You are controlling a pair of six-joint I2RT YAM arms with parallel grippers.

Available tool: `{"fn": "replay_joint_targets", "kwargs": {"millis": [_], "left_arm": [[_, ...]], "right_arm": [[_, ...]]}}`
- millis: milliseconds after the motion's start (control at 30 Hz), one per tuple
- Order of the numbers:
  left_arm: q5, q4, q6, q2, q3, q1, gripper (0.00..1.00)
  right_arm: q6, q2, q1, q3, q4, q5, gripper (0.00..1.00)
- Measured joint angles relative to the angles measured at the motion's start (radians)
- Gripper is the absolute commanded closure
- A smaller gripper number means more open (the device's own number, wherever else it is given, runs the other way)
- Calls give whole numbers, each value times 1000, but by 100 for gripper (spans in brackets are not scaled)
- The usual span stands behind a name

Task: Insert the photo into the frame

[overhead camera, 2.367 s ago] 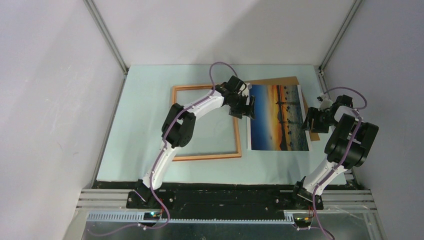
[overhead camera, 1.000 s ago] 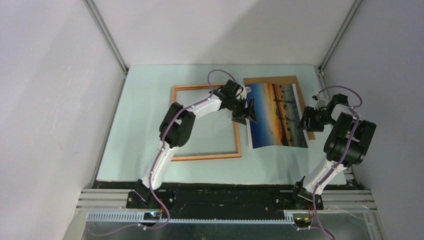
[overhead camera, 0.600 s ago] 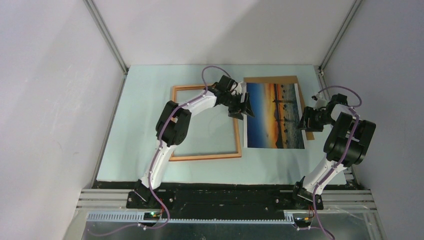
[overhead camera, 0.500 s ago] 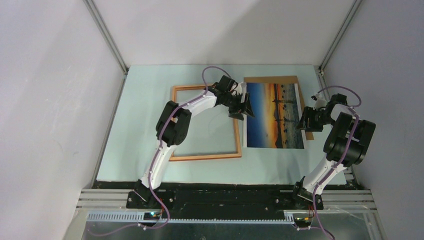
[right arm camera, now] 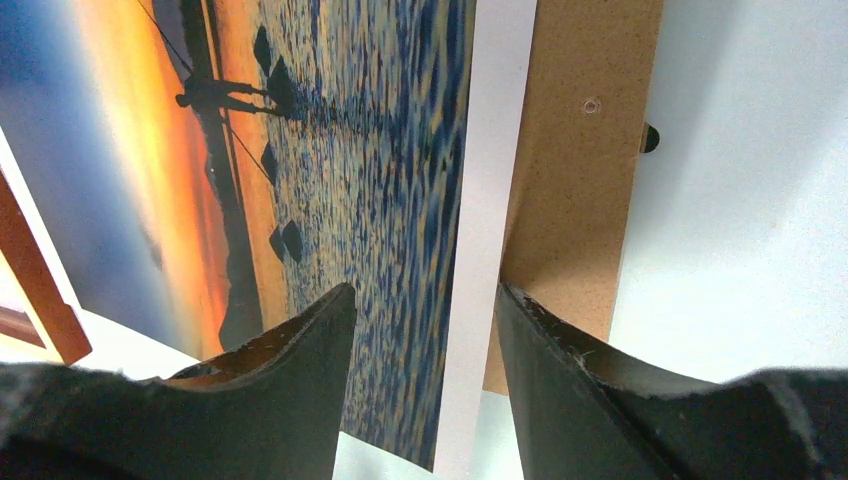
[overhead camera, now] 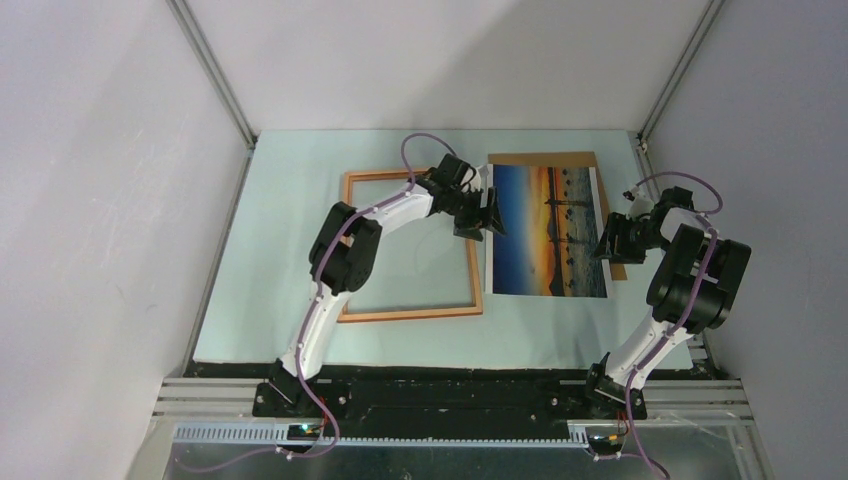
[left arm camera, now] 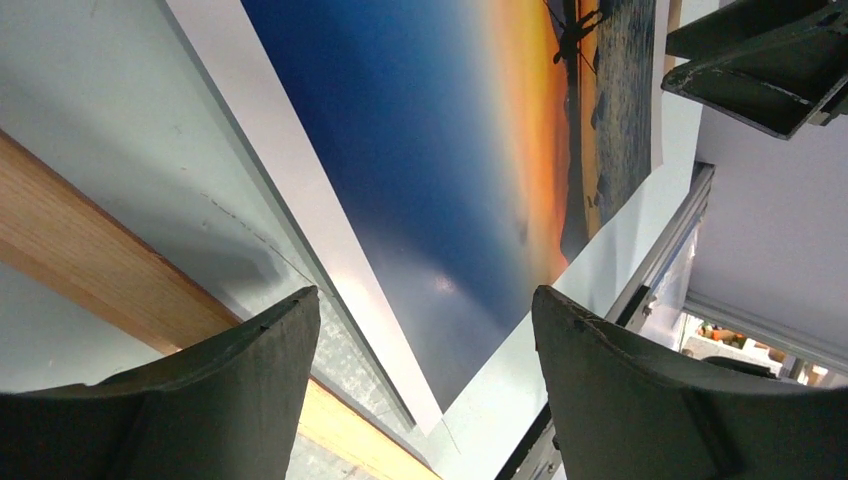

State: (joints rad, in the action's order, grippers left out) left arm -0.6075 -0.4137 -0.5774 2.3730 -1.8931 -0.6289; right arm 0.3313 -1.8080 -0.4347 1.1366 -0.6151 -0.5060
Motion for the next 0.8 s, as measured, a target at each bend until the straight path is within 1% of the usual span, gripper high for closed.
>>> {"fn": "replay_joint_targets", "kwargs": {"millis": [333, 567, 800], "left_arm": [[63, 24, -17, 0, 15, -35, 17], [173, 39, -30, -30, 53, -57, 16], [239, 38, -44, -33, 53, -71, 15]], "right_arm": [[-6, 0, -11, 0, -2, -14, 42], [-6, -1, -14, 0, -8, -19, 42], [-6, -2, -14, 0, -8, -25, 42]]}}
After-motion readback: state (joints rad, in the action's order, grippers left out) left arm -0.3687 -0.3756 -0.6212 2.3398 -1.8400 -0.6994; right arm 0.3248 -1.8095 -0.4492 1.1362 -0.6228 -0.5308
